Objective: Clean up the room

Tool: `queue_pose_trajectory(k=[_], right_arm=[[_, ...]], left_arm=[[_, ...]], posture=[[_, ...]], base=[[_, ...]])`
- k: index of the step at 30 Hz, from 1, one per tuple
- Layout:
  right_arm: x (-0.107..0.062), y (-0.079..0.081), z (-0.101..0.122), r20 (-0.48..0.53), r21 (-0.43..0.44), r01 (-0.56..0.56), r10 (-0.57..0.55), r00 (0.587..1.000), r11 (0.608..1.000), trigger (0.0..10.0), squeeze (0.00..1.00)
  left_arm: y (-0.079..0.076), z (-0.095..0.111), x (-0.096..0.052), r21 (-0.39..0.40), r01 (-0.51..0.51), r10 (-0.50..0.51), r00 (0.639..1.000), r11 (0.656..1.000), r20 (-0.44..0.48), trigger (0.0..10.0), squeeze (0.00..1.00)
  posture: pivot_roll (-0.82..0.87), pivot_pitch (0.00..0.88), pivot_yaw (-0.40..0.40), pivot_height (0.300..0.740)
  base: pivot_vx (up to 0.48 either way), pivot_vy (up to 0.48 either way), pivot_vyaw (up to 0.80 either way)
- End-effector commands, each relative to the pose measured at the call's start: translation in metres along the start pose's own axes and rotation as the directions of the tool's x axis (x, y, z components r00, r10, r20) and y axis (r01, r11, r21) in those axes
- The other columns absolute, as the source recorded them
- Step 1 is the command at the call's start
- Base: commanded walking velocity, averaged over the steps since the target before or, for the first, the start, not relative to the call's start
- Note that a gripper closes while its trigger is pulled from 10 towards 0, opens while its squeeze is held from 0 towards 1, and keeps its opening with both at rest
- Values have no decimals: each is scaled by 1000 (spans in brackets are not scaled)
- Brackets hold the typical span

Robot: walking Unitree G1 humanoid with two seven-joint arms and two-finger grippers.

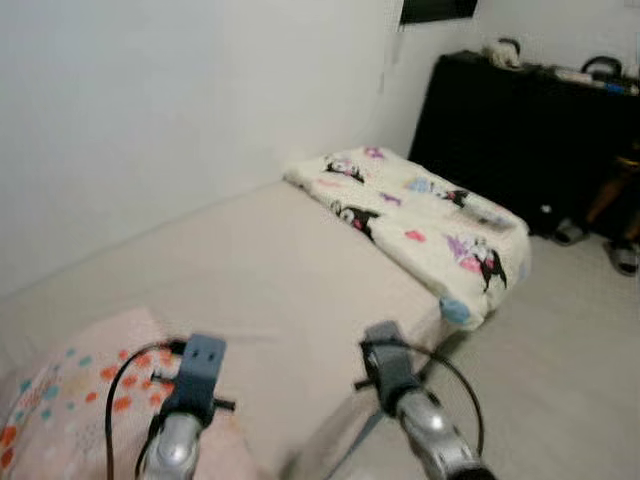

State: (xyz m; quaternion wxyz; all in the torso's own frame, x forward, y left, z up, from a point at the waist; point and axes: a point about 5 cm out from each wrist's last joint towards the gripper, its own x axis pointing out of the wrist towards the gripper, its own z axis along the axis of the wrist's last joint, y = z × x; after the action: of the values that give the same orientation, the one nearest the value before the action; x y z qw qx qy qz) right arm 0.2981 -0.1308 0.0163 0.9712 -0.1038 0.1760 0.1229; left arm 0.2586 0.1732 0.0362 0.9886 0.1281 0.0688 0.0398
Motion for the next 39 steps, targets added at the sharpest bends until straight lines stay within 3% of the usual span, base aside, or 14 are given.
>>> queue_pose_trajectory(k=[1, 17, 22, 39], right_arm=[[0, 7, -2, -5, -1, -23, 23, 1000, 1000, 10000, 0], [1, 9, -2, -5, -9, -39, 39, 999, 999, 10000, 0], [1, 10, -2, -8, -13, -45, 45, 999, 999, 10000, 0], [2, 11, -3, -18, 2, -38, 38, 999, 999, 10000, 0]], left_arm=[[1, -8, -3, 13, 1, 0, 999, 1000, -37, 10000, 0], [7, -12, -5, 15, -19, 19, 999, 1000, -48, 10000, 0], [5, -13, -5, -16, -13, 12, 998, 1000, -59, 10000, 0], [1, -11, -4, -5, 1, -2, 999, 1000, -51, 10000, 0]], posture=[[62, 1, -62, 740], [60, 0, -71, 740], [61, 0, -75, 740], [62, 0, -68, 740]], base=[[0, 0, -800], [0, 0, -800], [0, 0, -800], [0, 0, -800]])
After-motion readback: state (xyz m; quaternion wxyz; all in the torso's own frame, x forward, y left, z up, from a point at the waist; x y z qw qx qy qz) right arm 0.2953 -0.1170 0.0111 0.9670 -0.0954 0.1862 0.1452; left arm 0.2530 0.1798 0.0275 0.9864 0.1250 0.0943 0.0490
